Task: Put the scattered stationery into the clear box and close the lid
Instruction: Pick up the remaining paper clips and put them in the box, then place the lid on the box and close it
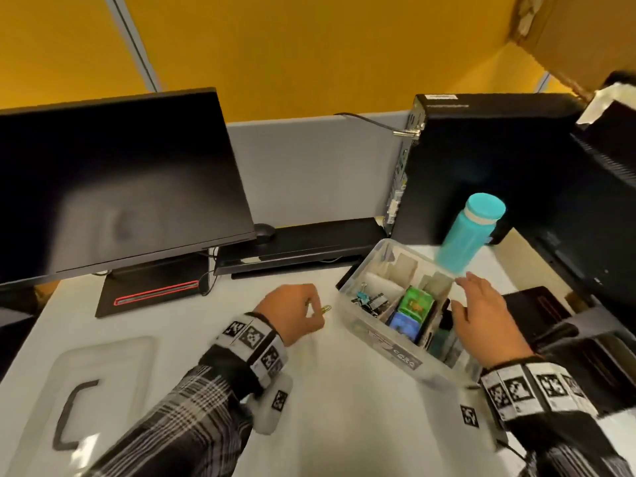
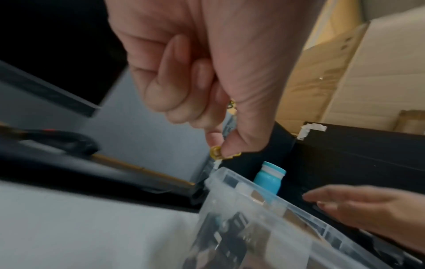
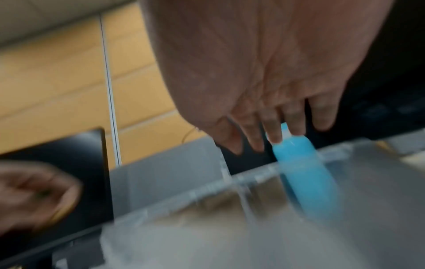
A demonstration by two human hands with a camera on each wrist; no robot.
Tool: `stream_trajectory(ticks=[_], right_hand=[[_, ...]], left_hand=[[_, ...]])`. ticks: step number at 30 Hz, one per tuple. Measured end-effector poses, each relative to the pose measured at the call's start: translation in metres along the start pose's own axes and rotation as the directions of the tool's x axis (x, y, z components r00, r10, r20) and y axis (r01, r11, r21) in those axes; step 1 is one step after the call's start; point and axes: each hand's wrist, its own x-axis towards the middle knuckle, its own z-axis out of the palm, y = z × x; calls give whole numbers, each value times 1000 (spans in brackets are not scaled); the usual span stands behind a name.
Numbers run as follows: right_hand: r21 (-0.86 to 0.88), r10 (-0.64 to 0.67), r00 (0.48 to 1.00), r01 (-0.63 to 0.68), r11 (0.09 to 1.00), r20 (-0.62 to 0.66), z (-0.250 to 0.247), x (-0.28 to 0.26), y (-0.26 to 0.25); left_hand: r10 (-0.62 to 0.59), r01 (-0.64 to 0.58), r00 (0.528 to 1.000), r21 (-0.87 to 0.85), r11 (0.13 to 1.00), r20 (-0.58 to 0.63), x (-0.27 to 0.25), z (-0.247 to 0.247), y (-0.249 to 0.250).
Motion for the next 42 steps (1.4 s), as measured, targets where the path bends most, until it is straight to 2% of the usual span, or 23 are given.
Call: stream_trajectory(ticks=[3,6,8,13,15,18,20,23,27,30,33,35,37,39,42], right_hand=[[-53,122,991,-125,991,-52,27,-9,17],[17,127,986,-126,992,-108,36,-16,16],[43,125,987,-121,992,-102,35,-16,15],[67,151,988,-148,987,-45,31,-15,14],[80,160,987,-157,984,-31,30,-16,13],[63,161,987,-160,985,-15,29,-17,14],[68,155,988,-154,986,-7,29,-17,14],[77,140,990,-139,987,-12,29,-17,15],[72,103,995,-102,992,-12,30,-17,15],[34,76,997,-76,996,7,28,-16,15],[-31,77,997,-76,997,11,27,-17,15],[-46,55,998,-57,997,-40,25,-22,5],[27,-11,995,14,1000,-98,23,-29,-20],[88,-137,981,150,985,-137,26,-34,-60],[181,-364,923,382,906,-128,52,-40,-131]], left_hand=[[48,-53,998,116,992,39,51,-10,60],[106,-118,992,237,964,62,101,-6,106],[157,-170,985,310,935,64,127,4,121],[174,-213,976,421,881,130,171,32,129],[139,-203,975,448,871,172,184,36,126],[61,-165,971,467,869,229,231,62,97],[27,-146,966,459,876,256,212,51,102],[77,-167,966,368,915,247,168,32,115],[174,-174,985,130,976,13,118,22,100],[183,-183,965,15,983,-185,77,27,63],[76,-89,947,-26,996,-312,31,34,7],[-31,15,929,-48,999,-370,-5,42,-43],[-157,143,893,-65,988,-422,-45,50,-98],[-318,321,830,-74,944,-459,-85,54,-151],[-558,586,670,-112,802,-490,-144,55,-222]])
